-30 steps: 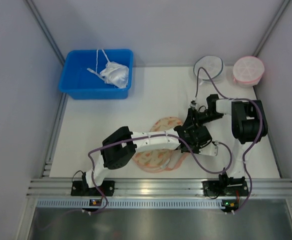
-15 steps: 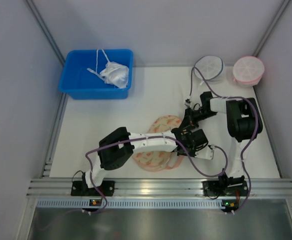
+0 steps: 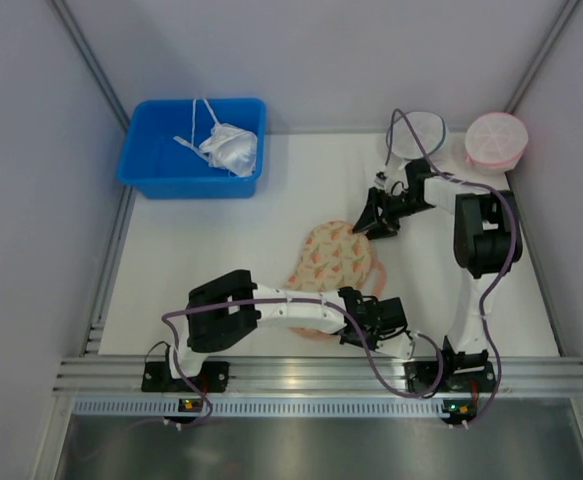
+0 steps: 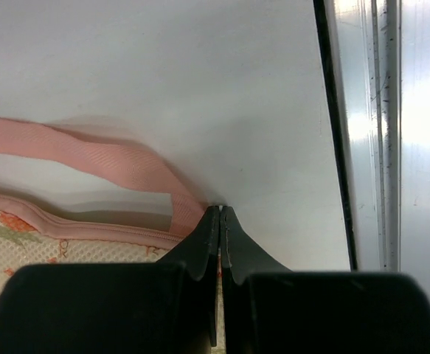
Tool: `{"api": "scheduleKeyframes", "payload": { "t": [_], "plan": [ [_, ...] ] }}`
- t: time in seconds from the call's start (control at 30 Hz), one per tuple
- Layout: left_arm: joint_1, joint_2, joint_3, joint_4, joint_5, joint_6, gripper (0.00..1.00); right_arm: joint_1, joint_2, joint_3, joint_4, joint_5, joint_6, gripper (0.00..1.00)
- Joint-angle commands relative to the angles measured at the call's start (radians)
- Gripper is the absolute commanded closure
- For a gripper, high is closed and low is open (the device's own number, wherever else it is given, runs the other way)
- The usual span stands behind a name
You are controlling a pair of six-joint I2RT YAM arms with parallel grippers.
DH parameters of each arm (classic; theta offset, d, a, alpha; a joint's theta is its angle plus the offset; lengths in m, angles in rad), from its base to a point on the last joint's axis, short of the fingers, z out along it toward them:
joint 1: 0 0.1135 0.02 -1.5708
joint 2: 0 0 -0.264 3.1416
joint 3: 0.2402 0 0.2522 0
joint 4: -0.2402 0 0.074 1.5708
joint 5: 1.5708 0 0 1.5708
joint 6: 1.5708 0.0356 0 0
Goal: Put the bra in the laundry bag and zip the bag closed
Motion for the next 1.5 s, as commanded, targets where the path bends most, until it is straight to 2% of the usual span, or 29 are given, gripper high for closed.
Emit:
{"api": "scheduleKeyframes", "payload": {
  "t": [0.0,0.03,0.1,0.17,0.33,0.5,0.7,0.77,0.87,0.9,0.97,1.0,1.23,1.37,1.4,1.47],
  "plan": [
    [0.01,-0.002,0.055,0.01,-0.01,-0.021,1.0,-0.029,-0.07,0.028,-0.086,0.047,-0.078,0.32],
    [0.017,0.006,0.081,0.01,-0.012,-0.024,1.0,-0.036,-0.085,0.008,-0.12,0.056,-0.096,0.27],
    [0.036,0.02,0.103,0.01,-0.021,-0.019,1.0,-0.046,-0.123,-0.015,-0.155,0.086,-0.164,0.26],
    [0.05,0.036,0.138,0.009,-0.029,-0.009,1.0,-0.059,-0.151,-0.063,-0.192,0.084,-0.19,0.28],
    [0.078,0.055,0.207,0.012,-0.041,0.004,1.0,-0.043,-0.159,-0.219,-0.188,-0.061,-0.202,0.4],
    [0.089,0.06,0.226,0.012,-0.067,0.039,1.0,0.001,-0.104,-0.241,-0.163,-0.14,-0.192,0.43],
    [0.093,0.058,0.255,0.021,-0.062,0.024,1.0,0.065,-0.07,-0.238,-0.163,-0.141,-0.199,0.42],
    [0.093,0.058,0.259,0.027,-0.061,0.018,1.0,0.085,-0.053,-0.224,-0.18,-0.141,-0.218,0.48],
    [0.092,0.056,0.262,0.026,-0.047,0.007,1.0,0.112,-0.038,-0.187,-0.191,-0.131,-0.218,0.72],
    [0.092,0.046,0.25,0.026,-0.032,0.005,1.0,0.11,-0.031,-0.16,-0.197,-0.124,-0.218,0.86],
    [0.086,0.032,0.224,0.024,-0.016,0.007,1.0,0.106,-0.027,-0.13,-0.2,-0.12,-0.212,0.97],
    [0.084,0.015,0.212,0.024,-0.007,0.008,1.0,0.099,-0.025,-0.104,-0.194,-0.115,-0.204,1.0],
    [0.026,-0.059,0.04,0.024,0.114,-0.041,1.0,0.095,0.044,0.032,-0.194,-0.121,-0.192,1.0],
    [0.003,-0.057,0.009,0.024,0.1,-0.058,1.0,0.11,0.077,0.103,-0.229,-0.121,-0.212,1.0],
    [0.004,-0.052,0.014,0.024,0.088,-0.059,1.0,0.116,0.079,0.12,-0.246,-0.123,-0.213,0.8],
    [0.006,-0.04,0.043,0.027,0.041,-0.056,1.0,0.118,0.067,0.123,-0.255,-0.126,-0.221,0.55]
  ]
}}
